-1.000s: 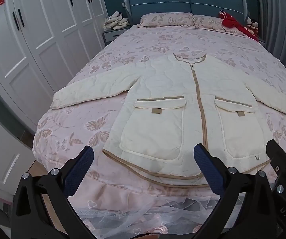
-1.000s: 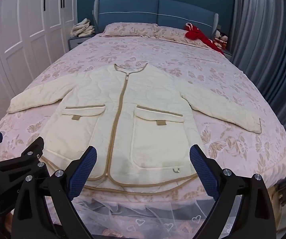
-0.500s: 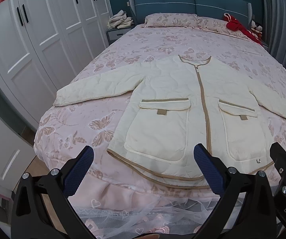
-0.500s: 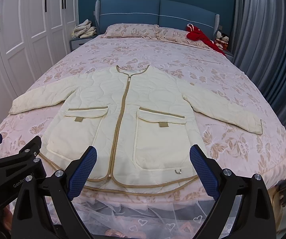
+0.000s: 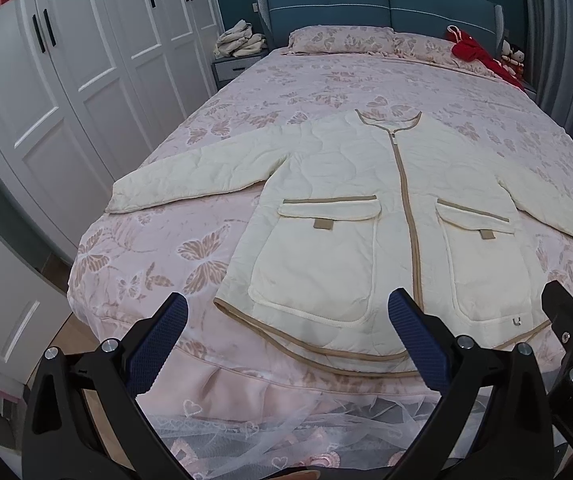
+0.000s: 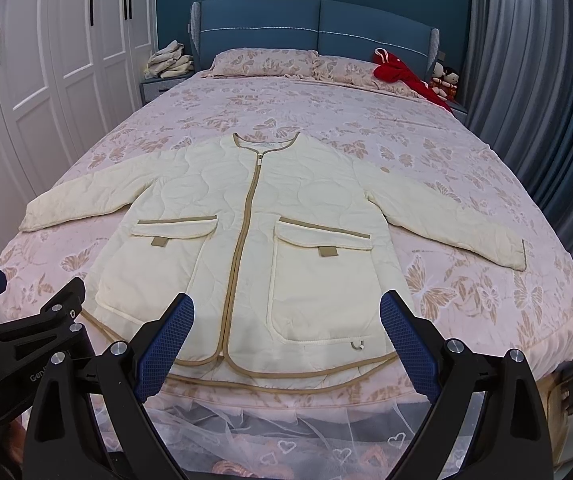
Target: Fold large clothes
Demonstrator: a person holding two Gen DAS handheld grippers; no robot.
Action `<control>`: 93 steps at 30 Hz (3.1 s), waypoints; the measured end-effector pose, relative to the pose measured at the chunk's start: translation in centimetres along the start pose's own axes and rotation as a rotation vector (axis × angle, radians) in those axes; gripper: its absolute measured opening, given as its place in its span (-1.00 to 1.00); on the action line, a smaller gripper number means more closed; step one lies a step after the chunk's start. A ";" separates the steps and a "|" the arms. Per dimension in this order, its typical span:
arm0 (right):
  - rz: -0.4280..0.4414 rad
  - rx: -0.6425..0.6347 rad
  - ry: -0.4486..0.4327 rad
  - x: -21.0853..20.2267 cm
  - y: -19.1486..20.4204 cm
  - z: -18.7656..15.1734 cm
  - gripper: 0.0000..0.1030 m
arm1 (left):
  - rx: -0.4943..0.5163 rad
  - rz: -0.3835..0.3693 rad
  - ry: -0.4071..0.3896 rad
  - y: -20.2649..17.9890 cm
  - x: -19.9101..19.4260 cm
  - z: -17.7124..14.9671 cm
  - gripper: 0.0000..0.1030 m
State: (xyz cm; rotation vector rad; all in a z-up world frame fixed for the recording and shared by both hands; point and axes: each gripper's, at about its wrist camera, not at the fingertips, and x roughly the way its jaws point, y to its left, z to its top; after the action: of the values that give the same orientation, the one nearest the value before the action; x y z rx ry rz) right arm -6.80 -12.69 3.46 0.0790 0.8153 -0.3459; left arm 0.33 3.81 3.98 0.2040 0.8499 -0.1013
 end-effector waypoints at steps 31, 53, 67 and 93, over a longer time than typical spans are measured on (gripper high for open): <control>-0.001 0.003 -0.002 -0.1 -0.1 0.0 0.79 | 0.001 0.001 -0.002 0.1 -0.1 0.1 0.90; 0.002 0.005 0.005 0.0 0.0 0.0 0.79 | 0.001 0.003 -0.002 0.3 0.0 0.4 0.90; 0.001 0.005 0.005 0.0 0.1 0.0 0.79 | 0.001 0.001 -0.002 0.3 0.0 0.3 0.90; 0.008 0.351 0.082 9.5 -14.6 0.5 0.79 | 0.002 -0.080 0.117 -2.0 6.3 0.3 0.90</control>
State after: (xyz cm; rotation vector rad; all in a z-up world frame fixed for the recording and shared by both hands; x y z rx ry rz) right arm -5.27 -29.07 -2.12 0.4264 0.8282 -0.4785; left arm 4.33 1.71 -0.93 0.1789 0.9747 -0.1657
